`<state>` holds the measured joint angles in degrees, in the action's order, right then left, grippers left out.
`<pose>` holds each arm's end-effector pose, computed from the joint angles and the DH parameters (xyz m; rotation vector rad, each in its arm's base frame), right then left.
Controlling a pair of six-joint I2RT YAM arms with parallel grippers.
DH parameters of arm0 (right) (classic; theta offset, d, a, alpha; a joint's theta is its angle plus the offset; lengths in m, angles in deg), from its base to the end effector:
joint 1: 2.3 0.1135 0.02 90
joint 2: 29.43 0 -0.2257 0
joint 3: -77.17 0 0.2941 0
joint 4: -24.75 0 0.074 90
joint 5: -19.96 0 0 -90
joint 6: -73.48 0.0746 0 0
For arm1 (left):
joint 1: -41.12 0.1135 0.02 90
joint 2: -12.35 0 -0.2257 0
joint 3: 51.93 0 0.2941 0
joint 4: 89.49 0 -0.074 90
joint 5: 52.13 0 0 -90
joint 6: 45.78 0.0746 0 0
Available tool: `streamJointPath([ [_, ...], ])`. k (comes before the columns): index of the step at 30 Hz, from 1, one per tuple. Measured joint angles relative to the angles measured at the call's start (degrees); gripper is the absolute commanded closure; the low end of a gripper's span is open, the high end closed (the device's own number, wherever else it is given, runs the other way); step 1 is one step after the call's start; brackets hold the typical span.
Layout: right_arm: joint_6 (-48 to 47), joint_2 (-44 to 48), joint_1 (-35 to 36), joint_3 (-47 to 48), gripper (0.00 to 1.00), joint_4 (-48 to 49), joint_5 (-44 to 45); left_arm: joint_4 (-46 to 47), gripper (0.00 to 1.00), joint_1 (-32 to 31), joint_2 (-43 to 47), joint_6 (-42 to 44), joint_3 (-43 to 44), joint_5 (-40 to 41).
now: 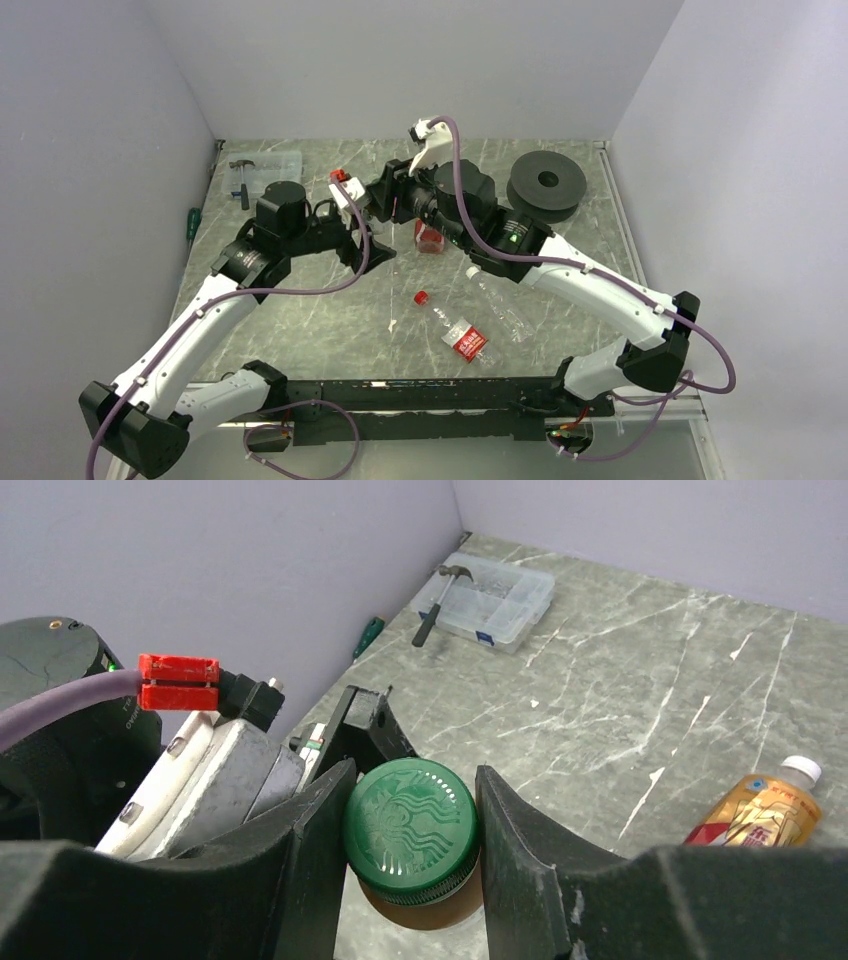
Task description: Unscrew the bottle caps
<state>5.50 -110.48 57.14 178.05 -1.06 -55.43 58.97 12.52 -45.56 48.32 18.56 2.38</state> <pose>0.2231 0.3408 0.4210 -0.3665 1.7063 0.8505 0.2555 -0.1886 0.3250 0.9436 1.6871 -0.8747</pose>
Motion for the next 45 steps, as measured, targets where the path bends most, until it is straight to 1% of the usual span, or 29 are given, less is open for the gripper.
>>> streamJointPath([
  [4, 1.2, -0.2, 0.3, 0.4, 1.00, 0.0, 2.1, 1.2, 0.51, 0.0, -0.4, -0.5, 0.0, 2.0],
  [6, 2.6, -0.2, 0.3, 0.3, 1.00, 0.3, 3.3, 2.1, 0.63, 0.0, -0.4, -0.5, -0.1, 2.3],
  [9, 4.3, 0.0, 0.3, 0.0, 0.99, 0.7, 3.7, 2.5, 0.73, 0.0, -0.4, -1.2, -0.1, 2.5],
  [10, 4.7, 0.0, 0.3, -0.1, 0.94, 0.7, 4.0, 2.3, 0.74, 0.0, -0.4, -1.4, -0.1, 2.6],
  [12, 5.3, -0.2, 0.3, 0.0, 0.69, 0.6, 4.2, 2.3, 0.79, 0.0, -0.4, -1.8, -0.1, 2.6],
  [13, 5.6, -0.3, 0.3, 0.2, 0.58, 0.4, 4.4, 2.3, 0.82, -0.1, -0.4, -1.9, -0.1, 2.8],
  [14, 5.9, -0.8, 0.3, 0.8, 0.49, -0.2, 4.7, 2.1, 0.85, 0.0, -0.3, -2.1, -0.1, 3.1],
  [15, 6.2, -1.3, 0.3, 1.6, 0.43, -0.8, 5.0, 2.0, 0.88, 0.0, -0.3, -2.4, -0.1, 3.5],
  [16, 6.7, -1.9, 0.3, 2.4, 0.39, -1.3, 5.3, 2.0, 0.94, 0.0, -0.3, -2.7, -0.1, 4.0],
  [17, 7.7, -2.4, 0.3, 3.0, 0.36, -1.6, 6.1, 2.0, 0.97, 0.0, -0.2, -2.8, -0.1, 5.0],
  [19, 8.9, -2.8, 0.3, 3.7, 0.34, -2.3, 7.6, 1.7, 1.00, 0.0, -0.2, -2.8, -0.1, 7.4],
  [21, 9.7, -2.8, 0.3, 3.9, 0.33, -3.0, 9.1, 1.4, 1.00, 0.0, -0.2, -2.8, -0.1, 9.2],
  [26, 10.2, -3.7, 0.3, 6.6, 0.32, -4.9, 11.8, 1.0, 1.00, 0.0, -0.2, -3.0, 0.0, 13.0],
  [35, 10.1, -6.1, 0.3, 8.5, 0.40, -5.5, 12.4, 0.7, 0.99, 0.0, -0.5, -3.5, 0.2, 13.9],
  [38, 9.8, -7.5, 0.3, 9.4, 0.48, -5.6, 12.0, 0.4, 0.98, 0.0, -0.5, -3.5, 0.4, 13.3],
  [40, 9.7, -8.2, 0.3, 10.0, 0.61, -5.6, 11.6, 0.2, 0.96, 0.0, -0.5, -3.5, 0.5, 12.9],
  [42, 9.2, -8.5, 0.3, 10.2, 0.71, -5.7, 11.5, -0.2, 0.90, 0.0, -0.7, -3.5, 0.5, 12.4],
  [44, 9.0, -8.4, 0.3, 10.1, 0.79, -5.8, 11.5, -0.5, 0.76, 0.0, -0.8, -3.7, 0.7, 12.0],
  [45, 9.0, -8.3, 0.3, 10.0, 0.83, -5.7, 11.5, -0.6, 0.72, 0.0, -0.8, -3.7, 0.8, 11.8],
])
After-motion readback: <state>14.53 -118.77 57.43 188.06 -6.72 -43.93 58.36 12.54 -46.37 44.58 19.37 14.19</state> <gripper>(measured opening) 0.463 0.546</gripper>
